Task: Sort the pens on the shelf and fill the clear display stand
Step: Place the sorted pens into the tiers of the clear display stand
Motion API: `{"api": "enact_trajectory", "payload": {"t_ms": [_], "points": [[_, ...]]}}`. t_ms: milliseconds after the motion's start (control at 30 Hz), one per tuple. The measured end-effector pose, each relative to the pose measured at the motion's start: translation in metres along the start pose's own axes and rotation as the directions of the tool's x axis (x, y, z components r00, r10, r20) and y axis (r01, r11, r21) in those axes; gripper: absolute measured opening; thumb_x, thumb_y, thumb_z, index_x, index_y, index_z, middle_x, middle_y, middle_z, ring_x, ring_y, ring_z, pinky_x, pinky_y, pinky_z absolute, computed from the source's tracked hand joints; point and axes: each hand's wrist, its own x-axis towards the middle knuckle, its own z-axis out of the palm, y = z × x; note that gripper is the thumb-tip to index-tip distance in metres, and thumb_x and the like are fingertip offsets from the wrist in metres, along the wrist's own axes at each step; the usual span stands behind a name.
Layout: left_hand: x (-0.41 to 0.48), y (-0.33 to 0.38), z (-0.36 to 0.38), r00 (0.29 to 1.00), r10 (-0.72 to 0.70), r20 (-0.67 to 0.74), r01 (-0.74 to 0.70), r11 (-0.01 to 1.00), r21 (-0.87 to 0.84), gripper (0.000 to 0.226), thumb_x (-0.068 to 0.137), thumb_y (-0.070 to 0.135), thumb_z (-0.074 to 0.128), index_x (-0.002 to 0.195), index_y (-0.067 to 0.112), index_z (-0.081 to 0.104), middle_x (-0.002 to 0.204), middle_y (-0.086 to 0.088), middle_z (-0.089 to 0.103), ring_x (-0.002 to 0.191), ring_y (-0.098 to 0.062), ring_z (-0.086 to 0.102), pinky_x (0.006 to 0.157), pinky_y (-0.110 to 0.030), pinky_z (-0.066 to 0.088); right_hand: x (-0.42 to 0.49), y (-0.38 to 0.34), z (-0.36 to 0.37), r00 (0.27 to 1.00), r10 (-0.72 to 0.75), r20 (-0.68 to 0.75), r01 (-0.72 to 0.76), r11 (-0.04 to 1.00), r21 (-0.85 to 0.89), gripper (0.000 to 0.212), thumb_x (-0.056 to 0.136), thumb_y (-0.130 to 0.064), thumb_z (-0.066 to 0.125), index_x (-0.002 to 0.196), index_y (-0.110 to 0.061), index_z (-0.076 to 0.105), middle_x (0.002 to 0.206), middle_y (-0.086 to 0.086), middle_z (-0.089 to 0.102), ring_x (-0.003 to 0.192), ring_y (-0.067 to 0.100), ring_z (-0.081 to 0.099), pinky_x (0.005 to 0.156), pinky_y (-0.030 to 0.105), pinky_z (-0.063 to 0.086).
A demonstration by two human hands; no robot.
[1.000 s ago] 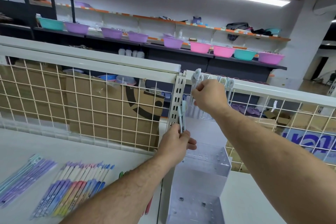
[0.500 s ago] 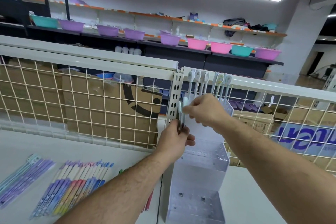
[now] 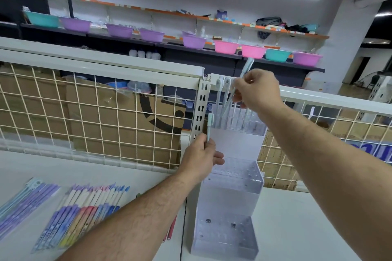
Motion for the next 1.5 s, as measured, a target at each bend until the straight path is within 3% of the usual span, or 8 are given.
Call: {"api": "enact_trajectory", "payload": {"t_ms": [233, 433, 833, 967, 1133, 1267, 1367, 1500], "points": [[-0.002, 0.001, 0.0, 1.0, 0.028, -0.006, -0.028, 0.999, 0.043, 0.02, 0.107, 0.034, 0.038, 0.095, 0.024, 0.05, 0.088, 0.001, 0.075, 0.074, -0.011, 0.075, 0.088, -0.053, 0.057, 0.012, 0.003, 0.01, 0.995, -0.073, -0.068, 0.066, 0.992, -0.106, 0.015, 0.096, -0.027, 0.067, 0.083, -0.02, 0.064, 0.075, 0.003, 0.071, 0.059, 0.012, 0.072, 0.06, 0.039, 0.064], [-0.002, 0.001, 0.0, 0.999, 0.031, -0.007, -0.031, 0.999, 0.041, 0.021, 0.106, 0.035, 0.038, 0.09, 0.027, 0.048, 0.089, 0.0, 0.075, 0.074, -0.012, 0.075, 0.088, -0.052, 0.057, 0.011, 0.017, 0.022, 0.998, -0.06, 0.026, 0.064, 0.976, -0.21, 0.019, 0.094, -0.027, 0.069, 0.08, -0.015, 0.067, 0.066, 0.002, 0.071, 0.063, 0.014, 0.072, 0.069, 0.044, 0.064], [-0.001, -0.001, 0.001, 0.999, 0.034, -0.01, -0.033, 0.999, 0.021, 0.029, 0.105, 0.036, 0.038, 0.078, 0.035, 0.05, 0.086, -0.001, 0.075, 0.073, -0.015, 0.076, 0.087, -0.055, 0.056, -0.003, 0.032, 0.028, 0.996, 0.011, 0.093, 0.024, 0.932, -0.362, 0.038, 0.09, -0.035, 0.073, 0.074, -0.001, 0.07, 0.069, 0.015, 0.072, 0.053, 0.02, 0.063, 0.058, 0.038, 0.062], [0.0, -0.001, 0.002, 0.999, 0.032, -0.012, -0.032, 0.999, 0.006, 0.026, 0.104, 0.038, 0.039, 0.085, 0.038, 0.055, 0.084, 0.0, 0.075, 0.074, -0.014, 0.075, 0.087, -0.052, 0.057, -0.023, 0.039, 0.027, 0.952, 0.122, 0.281, -0.066, 0.978, -0.2, 0.025, 0.088, -0.025, 0.071, 0.074, -0.004, 0.072, 0.063, 0.006, 0.071, 0.046, 0.011, 0.058, 0.041, 0.024, 0.047], [0.001, -0.002, 0.001, 0.999, 0.043, 0.003, -0.043, 0.999, 0.018, 0.017, 0.104, 0.039, 0.045, 0.094, 0.038, 0.059, 0.088, -0.002, 0.074, 0.074, -0.014, 0.075, 0.087, -0.051, 0.058, -0.041, 0.044, 0.029, 0.892, 0.125, 0.435, -0.072, 0.988, -0.137, 0.022, 0.087, -0.015, 0.075, 0.072, -0.004, 0.064, 0.06, 0.007, 0.062, 0.044, 0.008, 0.054, 0.042, 0.025, 0.043], [0.002, -0.003, 0.001, 0.992, 0.129, -0.001, -0.126, 0.971, 0.203, 0.012, 0.089, 0.039, 0.068, 0.096, 0.039, 0.059, 0.093, 0.013, 0.068, 0.081, -0.005, 0.069, 0.068, -0.031, 0.057, -0.042, 0.044, 0.025, 0.92, 0.092, 0.38, -0.066, 0.995, -0.081, 0.016, 0.091, -0.011, 0.069, 0.078, -0.004, 0.062, 0.068, 0.006, 0.069, 0.048, 0.006, 0.063, 0.04, 0.024, 0.043], [0.003, -0.017, 0.004, 0.967, 0.247, -0.058, -0.209, 0.905, 0.371, 0.022, 0.081, 0.033, 0.077, 0.098, 0.034, 0.063, 0.098, 0.017, 0.06, 0.095, -0.005, 0.058, 0.079, -0.025, 0.049, -0.033, 0.042, 0.011, 0.961, 0.07, 0.268, -0.059, 0.997, -0.048, 0.013, 0.091, -0.012, 0.067, 0.083, -0.002, 0.063, 0.073, 0.006, 0.072, 0.051, 0.007, 0.066, 0.041, 0.021, 0.044], [0.002, -0.039, 0.009, 0.976, 0.217, -0.018, -0.196, 0.912, 0.36, 0.014, 0.081, 0.031, 0.079, 0.089, 0.032, 0.067, 0.1, 0.022, 0.053, 0.111, -0.007, 0.046, 0.092, -0.018, 0.038, -0.021, 0.043, -0.006, 0.988, 0.061, 0.142, -0.056, 0.998, -0.039, 0.01, 0.093, -0.014, 0.064, 0.083, -0.009, 0.064, 0.077, 0.005, 0.073, 0.051, 0.005, 0.067, 0.041, 0.019, 0.044]]}}
